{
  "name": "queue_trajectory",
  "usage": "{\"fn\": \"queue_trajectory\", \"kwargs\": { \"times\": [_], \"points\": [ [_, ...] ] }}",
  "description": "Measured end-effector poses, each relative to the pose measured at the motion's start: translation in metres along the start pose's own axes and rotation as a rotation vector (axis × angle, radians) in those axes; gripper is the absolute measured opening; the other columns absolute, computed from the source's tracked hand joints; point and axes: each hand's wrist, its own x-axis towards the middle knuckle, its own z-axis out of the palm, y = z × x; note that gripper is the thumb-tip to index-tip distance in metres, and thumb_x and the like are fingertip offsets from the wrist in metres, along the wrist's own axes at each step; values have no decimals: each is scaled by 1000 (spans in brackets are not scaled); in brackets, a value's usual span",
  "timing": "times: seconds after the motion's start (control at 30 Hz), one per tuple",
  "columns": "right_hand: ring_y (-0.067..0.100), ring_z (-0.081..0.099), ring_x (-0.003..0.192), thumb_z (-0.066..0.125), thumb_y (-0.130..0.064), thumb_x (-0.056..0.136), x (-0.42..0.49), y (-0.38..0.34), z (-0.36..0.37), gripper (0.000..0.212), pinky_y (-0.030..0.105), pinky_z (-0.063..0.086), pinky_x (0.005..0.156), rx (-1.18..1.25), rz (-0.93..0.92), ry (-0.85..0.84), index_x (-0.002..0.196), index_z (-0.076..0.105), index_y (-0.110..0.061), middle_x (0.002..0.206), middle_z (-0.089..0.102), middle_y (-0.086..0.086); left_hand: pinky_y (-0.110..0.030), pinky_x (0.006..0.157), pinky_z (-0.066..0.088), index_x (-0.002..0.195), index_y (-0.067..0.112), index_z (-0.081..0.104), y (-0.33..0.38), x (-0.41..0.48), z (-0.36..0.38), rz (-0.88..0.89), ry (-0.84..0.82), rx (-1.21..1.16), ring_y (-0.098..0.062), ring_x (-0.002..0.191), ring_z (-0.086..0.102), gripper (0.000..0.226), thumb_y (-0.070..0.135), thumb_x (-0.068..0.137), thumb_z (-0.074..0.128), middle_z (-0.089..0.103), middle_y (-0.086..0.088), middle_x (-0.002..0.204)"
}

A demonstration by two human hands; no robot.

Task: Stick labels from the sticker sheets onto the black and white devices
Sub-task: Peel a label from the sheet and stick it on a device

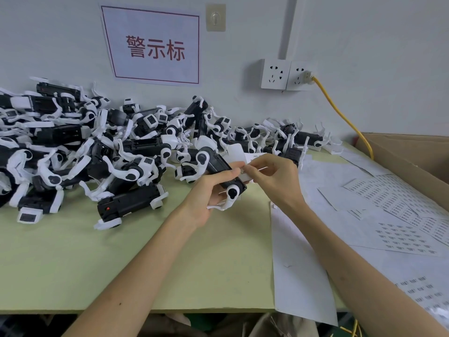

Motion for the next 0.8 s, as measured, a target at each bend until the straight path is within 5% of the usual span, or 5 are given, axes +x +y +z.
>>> {"fn": "queue_trajectory", "kwargs": {
  "times": [0.2,0.47,0.57,0.73,0.8],
  "points": [
    [20,72,66,73,-5,87,3,0,-2,13,43,62,66,12,40,5,76,77,-11,73,74,1,-43,92,35,124,15,73,-2,0,3,-21,11,58,-33,120,62,67,35,61,84,68,-19,131],
    [19,75,70,65,-2,90,6,4,-1,17,25,58,62,119,105,-9,79,75,-7,77,75,7,-33,83,46,125,18,73,-2,2,2,-28,36,41,-41,133,54,65,31,62,83,65,-20,135],
    [16,72,68,64,-1,94,7,7,-1,17,23,56,64,155,124,-2,81,74,-8,75,75,6,-42,92,41,120,16,75,-2,2,2,-17,48,31,-33,117,66,69,35,55,86,69,-19,129],
    [12,69,63,64,1,95,10,11,-4,14,19,54,63,277,170,74,90,74,-7,71,74,3,-29,65,40,121,12,73,0,4,-1,-13,106,26,-26,93,61,74,38,53,86,70,-7,94],
    [13,71,67,63,4,94,11,11,-6,16,21,55,67,320,179,82,92,74,-9,75,75,3,-28,61,41,116,13,75,-1,5,-3,23,159,23,-22,84,60,58,33,62,85,69,-1,90]
  ]
}}
